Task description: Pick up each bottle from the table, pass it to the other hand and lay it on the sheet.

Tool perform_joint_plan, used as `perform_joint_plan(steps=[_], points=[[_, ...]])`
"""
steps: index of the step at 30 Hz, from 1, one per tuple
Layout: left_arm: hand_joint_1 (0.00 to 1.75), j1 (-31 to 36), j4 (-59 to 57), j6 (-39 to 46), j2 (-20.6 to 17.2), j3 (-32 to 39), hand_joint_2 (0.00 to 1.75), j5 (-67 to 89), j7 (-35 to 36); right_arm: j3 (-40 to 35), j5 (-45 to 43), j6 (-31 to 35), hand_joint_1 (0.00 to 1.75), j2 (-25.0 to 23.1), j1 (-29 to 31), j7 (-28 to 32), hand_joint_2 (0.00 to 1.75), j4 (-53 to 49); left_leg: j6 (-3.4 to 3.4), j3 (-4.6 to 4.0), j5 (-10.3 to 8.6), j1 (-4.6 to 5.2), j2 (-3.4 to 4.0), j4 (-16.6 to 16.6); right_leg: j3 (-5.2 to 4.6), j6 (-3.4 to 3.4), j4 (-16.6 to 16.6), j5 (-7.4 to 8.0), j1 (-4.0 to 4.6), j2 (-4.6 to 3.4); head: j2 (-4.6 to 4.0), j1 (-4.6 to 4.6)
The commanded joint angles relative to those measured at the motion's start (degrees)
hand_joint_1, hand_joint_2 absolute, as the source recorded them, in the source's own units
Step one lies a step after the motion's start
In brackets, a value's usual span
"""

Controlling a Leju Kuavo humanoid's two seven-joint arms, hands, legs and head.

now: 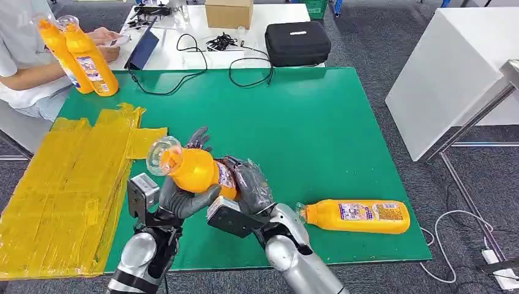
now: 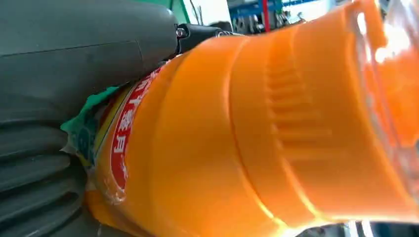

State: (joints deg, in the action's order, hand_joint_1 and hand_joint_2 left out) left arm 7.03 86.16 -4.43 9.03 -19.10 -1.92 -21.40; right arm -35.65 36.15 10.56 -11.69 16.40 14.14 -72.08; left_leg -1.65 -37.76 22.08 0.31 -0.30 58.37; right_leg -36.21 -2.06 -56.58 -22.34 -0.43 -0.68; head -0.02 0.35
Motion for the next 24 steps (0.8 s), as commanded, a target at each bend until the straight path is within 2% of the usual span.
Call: perform_joint_plan(steps=[1,8,9,10,11,24], points=[[0.0,1.0,0.3,-0.2,-0.2,5.8,1.75,-2.9,-0.6,-2.8,-0.5,-0.5,1.71,1.4,2.0,0.3,1.75,2.5,0.1,0.27,0.13,-0.07,0.08,0.0,0.27,0.05,0.1,-0.08,0.08,-0.02,0.0,0.0],[0.0,1.0,1.1,0.2,0.5,7.2,1.75,-4.7,-1.0,-2.6,-0.9,-0.7,1.71,1.3,2.4,0.2,1.75,3.4,0.1,0.27,0.1,-0.05,0.01,0.0,0.28,0.05,0.0,-0.09,0.05,0.05,0.0,-0.02],[0.17,0.9,1.6,0.6,0.7,7.7,1.75,-5.2,-1.3,-2.6,-0.9,-0.9,1.71,1.3,2.5,0.2,1.75,3.8,0.07,0.17,0.06,-0.03,0.01,0.0,0.18,0.04,0.0,-0.05,0.04,0.03,0.0,0.0],[0.8,0.9,1.9,0.7,0.7,7.9,1.75,-5.3,-1.4,-2.6,-0.9,-0.9,1.71,1.3,2.5,0.2,1.75,3.9,0.11,0.32,0.15,-0.08,0.03,0.0,0.35,0.06,0.0,-0.12,0.09,0.04,0.0,-0.02],[1.75,0.8,2.8,1.2,1.1,8.5,1.75,-6.0,-1.8,-2.5,-1.1,-0.9,1.73,1.2,2.6,0.2,1.75,4.3,0.08,0.2,0.09,-0.05,0.03,0.0,0.22,0.04,0.1,-0.06,0.06,0.01,0.0,0.0],[1.75,0.7,3.3,2.5,1.4,7.9,1.75,-7.0,-1.8,-2.0,-1.6,-0.6,1.73,0.9,2.9,-0.2,1.75,6.1,0.08,0.23,0.06,-0.06,-0.07,0.0,0.26,0.04,0.1,-0.07,0.06,0.12,0.0,0.0]])
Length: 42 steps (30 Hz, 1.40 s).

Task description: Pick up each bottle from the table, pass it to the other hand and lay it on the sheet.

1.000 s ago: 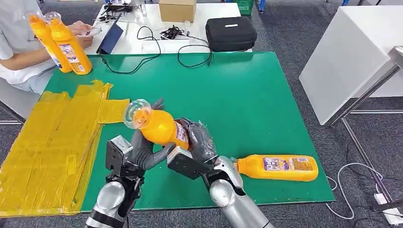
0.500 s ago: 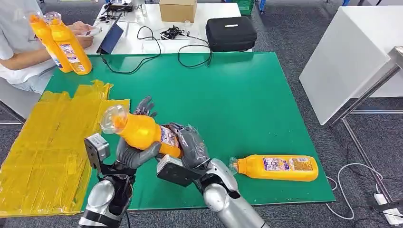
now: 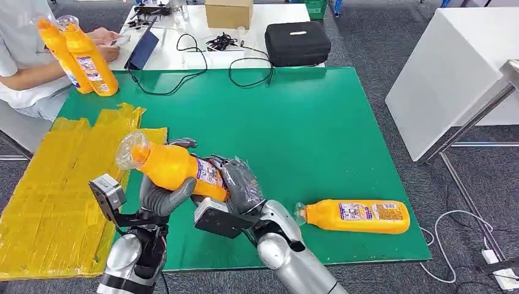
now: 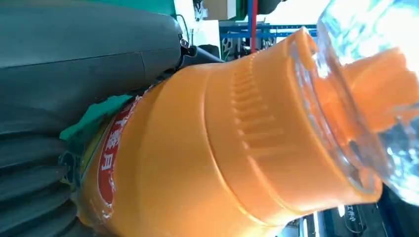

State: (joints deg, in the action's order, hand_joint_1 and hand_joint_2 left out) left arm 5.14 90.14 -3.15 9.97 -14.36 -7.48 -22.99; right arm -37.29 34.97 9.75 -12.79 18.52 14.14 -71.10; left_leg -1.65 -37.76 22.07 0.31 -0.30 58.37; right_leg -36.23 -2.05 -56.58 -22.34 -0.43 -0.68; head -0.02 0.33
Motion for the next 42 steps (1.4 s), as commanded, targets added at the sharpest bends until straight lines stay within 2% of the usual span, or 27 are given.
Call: perform_joint_plan(steps=[1,5,6,7,8,14,20,21,26,28,29,30,34,35,36,38,39,42], points=[[1.75,2.6,-0.9,1.3,0.5,2.9,1.75,-1.5,-0.2,-0.3,-0.5,0.4,1.71,2.0,0.7,-0.2,1.75,5.2,0.06,0.16,0.04,-0.05,-0.06,0.0,0.2,0.03,0.1,-0.04,0.05,0.1,0.0,0.02],[1.75,2.6,-1.2,1.3,0.5,2.3,1.75,-1.5,-0.1,0.0,-0.6,0.8,1.73,2.0,0.5,-0.2,1.75,4.8,0.1,0.34,0.11,-0.07,-0.09,0.0,0.39,0.05,0.1,-0.12,0.08,0.16,0.0,0.0],[1.75,2.6,-1.2,1.5,0.5,2.2,1.75,-1.6,0.0,0.1,-0.6,1.1,1.54,2.0,0.4,-0.1,1.75,4.6,0.08,0.25,0.07,-0.06,-0.1,0.0,0.3,0.03,0.1,-0.09,0.06,0.16,0.0,0.02],[1.75,2.7,-1.2,1.6,0.5,2.1,1.75,-1.6,0.0,0.2,-0.6,1.4,0.33,2.0,0.3,-0.1,1.75,4.3,0.07,0.19,0.05,-0.05,-0.1,0.0,0.24,0.03,0.1,-0.07,0.05,0.14,0.0,0.02],[1.75,2.7,-1.2,2.1,0.5,2.2,1.75,-1.5,-0.1,0.6,-0.7,2.2,0.0,1.9,-0.1,0.1,1.75,3.7,0.1,0.31,0.1,-0.07,-0.11,0.0,0.37,0.04,0.1,-0.12,0.08,0.17,0.0,0.02],[1.75,2.9,-1.0,3.3,0.4,2.5,1.75,-0.9,-0.2,1.2,-1.0,3.1,0.0,2.1,-0.7,0.1,1.75,2.4,0.05,0.13,0.03,-0.04,-0.08,0.0,0.16,0.03,0.1,-0.05,0.05,0.12,0.0,0.02],[1.75,3.7,0.3,9.7,-0.8,4.4,1.75,5.1,-1.1,3.9,-1.3,4.3,0.0,5.2,-4.4,0.1,1.75,-5.8,0.06,0.13,0.04,-0.03,-0.13,0.0,0.17,0.02,0.0,-0.07,0.03,0.18,0.0,0.02],[1.75,3.9,0.6,13.2,-1.0,5.0,1.75,9.1,-1.7,5.0,-1.4,4.7,0.0,5.9,-5.8,0.1,0.0,-8.4,0.09,0.25,0.1,-0.06,-0.16,0.0,0.32,0.03,0.0,-0.13,0.07,0.22,0.0,0.0],[1.75,5.9,0.3,32.4,-2.9,6.6,1.75,38.1,-1.6,9.5,-5.4,1.8,0.0,8.5,-10.4,0.8,0.0,-17.8,0.06,0.07,0.02,-0.02,-0.2,0.0,0.13,0.02,0.0,-0.07,0.03,0.24,0.0,0.02],[1.75,7.7,-2.1,36.8,-5.4,7.0,1.75,57.4,4.3,12.2,-8.0,1.6,0.0,9.3,-12.2,2.0,0.0,-22.1,0.1,0.18,0.09,-0.06,-0.24,0.0,0.27,0.05,0.0,-0.14,0.07,0.28,0.0,0.02],[1.75,8.2,-2.7,37.2,-5.7,7.2,1.75,60.4,5.6,12.7,-8.8,0.9,0.0,9.7,-12.6,2.2,0.0,-23.2,0.12,0.25,0.11,-0.04,-0.32,0.0,0.37,0.06,0.0,-0.19,0.05,0.37,0.0,0.0],[1.75,9.6,-5.2,37.7,-7.9,6.8,1.75,72.9,9.5,14.3,-9.7,0.8,0.0,10.2,-13.9,2.5,1.75,-25.9,0.09,0.18,0.07,-0.03,-0.26,0.0,0.26,0.05,0.0,-0.14,0.04,0.3,0.0,0.02],[1.75,10.3,-6.6,37.8,-8.3,6.8,1.75,72.7,9.5,14.6,-10.0,0.5,0.0,10.6,-14.4,2.5,1.75,-27.0,0.08,0.2,0.06,-0.02,-0.19,0.0,0.26,0.04,0.0,-0.1,0.03,0.22,0.0,0.04],[1.75,10.7,-8.0,38.6,-8.9,6.4,1.75,77.7,10.8,14.6,-10.0,0.4,0.0,10.4,-14.4,2.6,1.75,-26.9,0.06,0.1,0.03,0.0,-0.12,0.0,0.14,0.03,0.0,-0.05,0.01,0.15,0.0,0.02],[1.75,12.0,-10.6,35.7,-11.7,4.6,1.75,87.3,14.7,14.9,-10.4,0.6,0.0,11.0,-14.6,2.9,1.75,-27.7,0.06,0.09,0.03,0.0,-0.05,0.0,0.1,0.03,0.0,-0.03,0.0,0.1,0.0,0.02],[1.75,15.4,-18.6,29.1,-15.8,1.2,1.75,90.3,16.1,16.1,-11.9,-0.4,0.0,12.2,-15.6,3.4,1.75,-29.7,0.07,0.16,0.02,0.02,-0.1,-0.1,0.15,0.05,0.0,-0.04,-0.01,0.17,0.0,0.02],[1.75,16.6,-21.6,28.7,-15.9,1.0,1.75,88.6,14.9,16.7,-12.2,-0.7,0.0,12.4,-16.2,3.6,1.75,-30.6,0.14,0.39,0.09,-0.04,-0.16,-0.1,0.4,0.09,0.1,-0.13,0.05,0.28,0.0,0.02],[1.75,17.3,-24.5,28.8,-15.5,0.7,1.75,87.0,13.6,17.3,-12.9,-1.4,0.0,12.8,-16.8,3.7,1.75,-31.6,0.14,0.38,0.03,-0.05,-0.32,-0.1,0.41,0.1,0.1,-0.15,0.06,0.41,0.0,0.02]])
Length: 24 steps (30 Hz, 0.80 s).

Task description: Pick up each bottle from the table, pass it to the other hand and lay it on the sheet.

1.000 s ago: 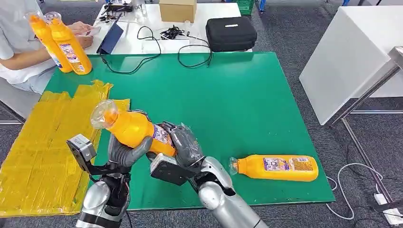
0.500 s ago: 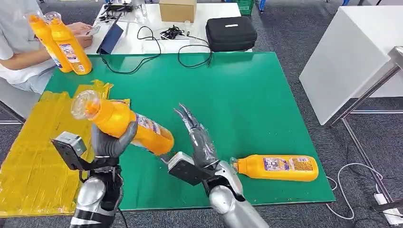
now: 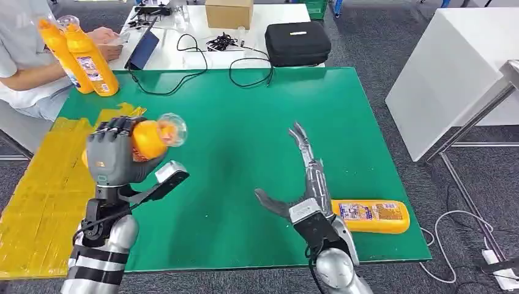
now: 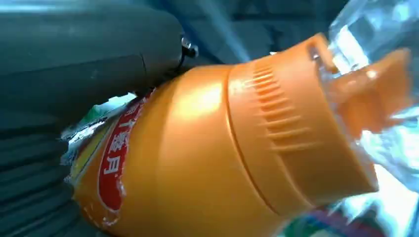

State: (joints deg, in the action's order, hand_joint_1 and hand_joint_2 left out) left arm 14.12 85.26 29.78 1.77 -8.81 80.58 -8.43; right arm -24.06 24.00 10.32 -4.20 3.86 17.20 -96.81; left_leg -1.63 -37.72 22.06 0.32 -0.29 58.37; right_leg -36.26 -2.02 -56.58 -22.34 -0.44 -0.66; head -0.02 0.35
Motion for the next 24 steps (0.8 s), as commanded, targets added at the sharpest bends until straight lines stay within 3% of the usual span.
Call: perform_joint_plan(steps=[1,14,21,24], points=[[1.75,8.4,-19.9,-4.0,-7.2,-5.0,1.75,-1.0,-1.0,4.1,-1.9,-2.0,0.0,4.1,-2.2,0.7,1.75,-6.0,0.1,0.26,0.05,-0.05,-0.16,0.0,0.32,0.05,0.1,-0.1,0.05,0.23,0.0,-0.02],[1.75,8.3,-19.7,-5.1,-7.2,-5.5,1.75,-1.1,-0.9,4.1,-2.2,-2.2,0.0,3.7,-2.0,0.7,1.75,-5.6,0.11,0.18,0.09,-0.05,-0.03,0.0,0.25,0.05,0.0,-0.1,0.06,0.13,0.0,0.0],[1.75,18.2,-46.7,-6.3,-6.1,-6.4,1.75,1.1,3.6,4.3,-2.2,-3.6,0.0,4.7,-2.6,0.3,1.75,-6.1,0.09,0.18,0.01,-0.02,-0.13,-0.1,0.25,0.04,0.0,-0.06,0.02,0.21,0.0,0.0],[1.75,21.2,-51.8,-6.4,-6.7,-4.5,1.75,0.0,4.2,4.8,-1.9,-3.6,0.0,5.2,-3.4,0.4,1.75,-6.4,0.09,0.14,0.02,-0.04,-0.04,0.0,0.19,0.04,0.0,-0.04,0.04,0.13,0.0,-0.02]])
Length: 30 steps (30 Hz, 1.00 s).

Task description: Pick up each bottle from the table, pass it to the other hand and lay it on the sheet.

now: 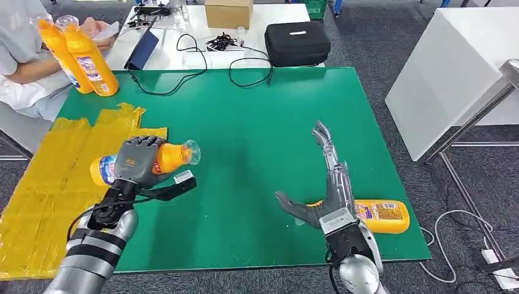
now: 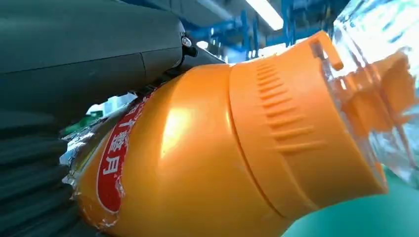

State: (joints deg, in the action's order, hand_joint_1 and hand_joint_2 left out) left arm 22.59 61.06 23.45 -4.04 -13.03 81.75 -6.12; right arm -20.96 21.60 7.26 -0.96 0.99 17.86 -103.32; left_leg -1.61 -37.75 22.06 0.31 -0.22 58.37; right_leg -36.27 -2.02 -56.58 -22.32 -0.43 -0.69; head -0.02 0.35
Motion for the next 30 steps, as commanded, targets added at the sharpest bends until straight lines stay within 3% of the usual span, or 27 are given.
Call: perform_joint_plan(steps=[1,6,17,18,20,24,30], points=[[1.75,13.7,-29.0,-0.8,-1.1,1.0,1.75,-1.7,2.7,2.0,0.7,-0.5,0.0,2.0,-0.8,-0.3,1.75,0.1,0.11,0.27,0.08,-0.07,-0.14,0.0,0.33,0.05,0.0,-0.11,0.07,0.21,0.0,0.0],[1.75,15.9,-33.1,-1.8,-3.5,4.4,1.75,-0.6,8.2,2.7,1.1,-0.5,0.0,2.0,-1.5,-0.3,1.75,0.6,0.11,0.16,0.05,-0.06,0.02,0.0,0.19,0.04,0.0,-0.06,0.06,0.04,0.0,0.0],[1.75,15.9,-33.5,-1.3,-3.4,4.6,1.75,-0.4,8.0,2.7,1.1,-0.5,0.0,1.9,-1.4,-0.3,1.75,0.7,0.12,0.23,0.09,-0.07,0.0,0.0,0.28,0.04,0.0,-0.1,0.07,0.04,0.0,0.0],[1.75,16.7,-35.3,-4.1,-4.0,4.0,1.75,2.4,13.2,2.6,1.3,-1.0,0.0,2.0,-1.2,-0.6,1.75,1.0,0.12,0.19,0.07,-0.06,0.02,0.0,0.23,0.04,0.0,-0.08,0.05,0.02,0.0,0.0],[1.75,17.7,-37.6,-5.5,-5.0,3.0,1.75,6.0,16.6,2.6,1.5,-1.2,0.0,1.8,-0.7,-0.8,1.75,2.0,0.14,0.26,0.1,-0.07,0.04,0.0,0.3,0.05,0.0,-0.1,0.07,0.02,0.0,0.0],[1.75,19.0,-39.8,-7.6,-6.0,2.6,1.75,8.3,18.7,2.5,1.9,-1.5,0.0,1.7,-0.3,-0.9,1.75,2.9,0.14,0.18,0.08,-0.09,0.07,0.0,0.21,0.06,0.0,-0.06,0.09,-0.02,0.0,0.0],[1.75,20.9,-40.7,-9.5,-8.6,-5.9,1.75,8.3,25.5,2.1,2.4,-1.7,0.0,1.4,-0.6,-1.1,1.75,4.0,0.14,0.23,0.08,-0.12,0.03,0.0,0.28,0.06,0.0,-0.07,0.11,-0.02,0.0,0.0]])
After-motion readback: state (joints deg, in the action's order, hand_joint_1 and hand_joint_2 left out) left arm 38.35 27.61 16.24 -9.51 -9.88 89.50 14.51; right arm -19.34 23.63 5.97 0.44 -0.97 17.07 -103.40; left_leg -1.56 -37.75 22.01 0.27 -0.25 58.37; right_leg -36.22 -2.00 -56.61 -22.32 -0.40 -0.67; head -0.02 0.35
